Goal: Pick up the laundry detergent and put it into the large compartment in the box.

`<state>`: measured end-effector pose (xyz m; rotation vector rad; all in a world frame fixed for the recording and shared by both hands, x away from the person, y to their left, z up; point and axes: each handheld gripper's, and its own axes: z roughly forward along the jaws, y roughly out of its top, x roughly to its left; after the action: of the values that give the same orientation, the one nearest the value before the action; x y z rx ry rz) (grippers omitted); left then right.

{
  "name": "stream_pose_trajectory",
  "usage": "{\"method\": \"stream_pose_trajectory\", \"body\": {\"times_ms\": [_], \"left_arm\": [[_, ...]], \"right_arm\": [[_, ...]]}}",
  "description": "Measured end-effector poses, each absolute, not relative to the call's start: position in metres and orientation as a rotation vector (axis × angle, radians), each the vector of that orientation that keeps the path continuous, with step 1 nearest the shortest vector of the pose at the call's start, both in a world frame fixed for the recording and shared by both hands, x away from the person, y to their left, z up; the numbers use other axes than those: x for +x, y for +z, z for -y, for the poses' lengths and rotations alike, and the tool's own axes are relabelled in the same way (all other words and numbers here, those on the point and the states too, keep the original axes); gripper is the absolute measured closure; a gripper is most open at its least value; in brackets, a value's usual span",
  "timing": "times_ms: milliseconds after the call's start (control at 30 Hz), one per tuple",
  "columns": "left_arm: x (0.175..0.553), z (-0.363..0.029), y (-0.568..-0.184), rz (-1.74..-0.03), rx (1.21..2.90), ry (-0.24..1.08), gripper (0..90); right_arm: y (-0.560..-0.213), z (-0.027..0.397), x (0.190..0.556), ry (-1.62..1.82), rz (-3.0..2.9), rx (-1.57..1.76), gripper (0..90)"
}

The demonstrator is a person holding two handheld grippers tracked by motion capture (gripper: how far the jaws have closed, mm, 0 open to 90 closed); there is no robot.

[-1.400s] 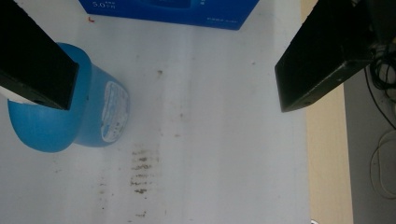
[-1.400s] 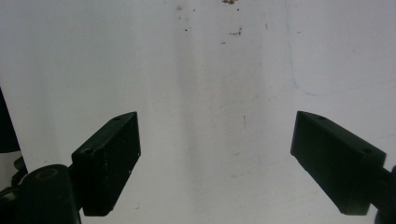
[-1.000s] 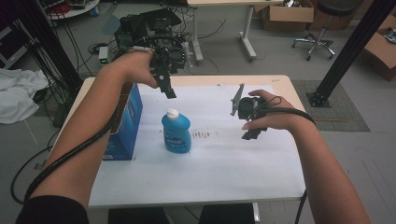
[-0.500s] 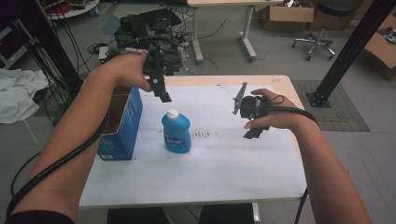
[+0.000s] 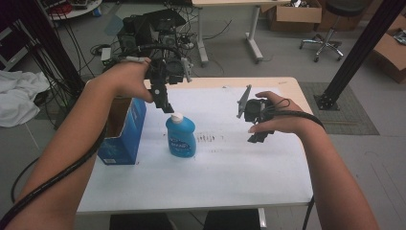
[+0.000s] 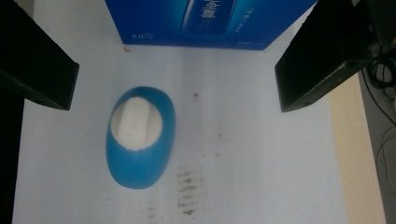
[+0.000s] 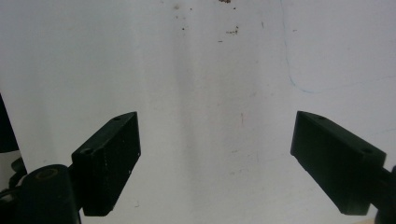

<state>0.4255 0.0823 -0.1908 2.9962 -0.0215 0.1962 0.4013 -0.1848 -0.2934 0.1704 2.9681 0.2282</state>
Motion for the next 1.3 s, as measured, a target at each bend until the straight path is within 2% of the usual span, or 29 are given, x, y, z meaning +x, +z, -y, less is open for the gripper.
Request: {"method": "stream_pose_trajectory", "body": {"times_ms": [1300], "left_arm": [[0.419, -0.069, -0.259, 0.097, 3.015, 0.032, 0.1]], "right_arm": [[-0.302, 0.178, 0.397, 0.244, -2.97, 0.143, 16.0]]}}
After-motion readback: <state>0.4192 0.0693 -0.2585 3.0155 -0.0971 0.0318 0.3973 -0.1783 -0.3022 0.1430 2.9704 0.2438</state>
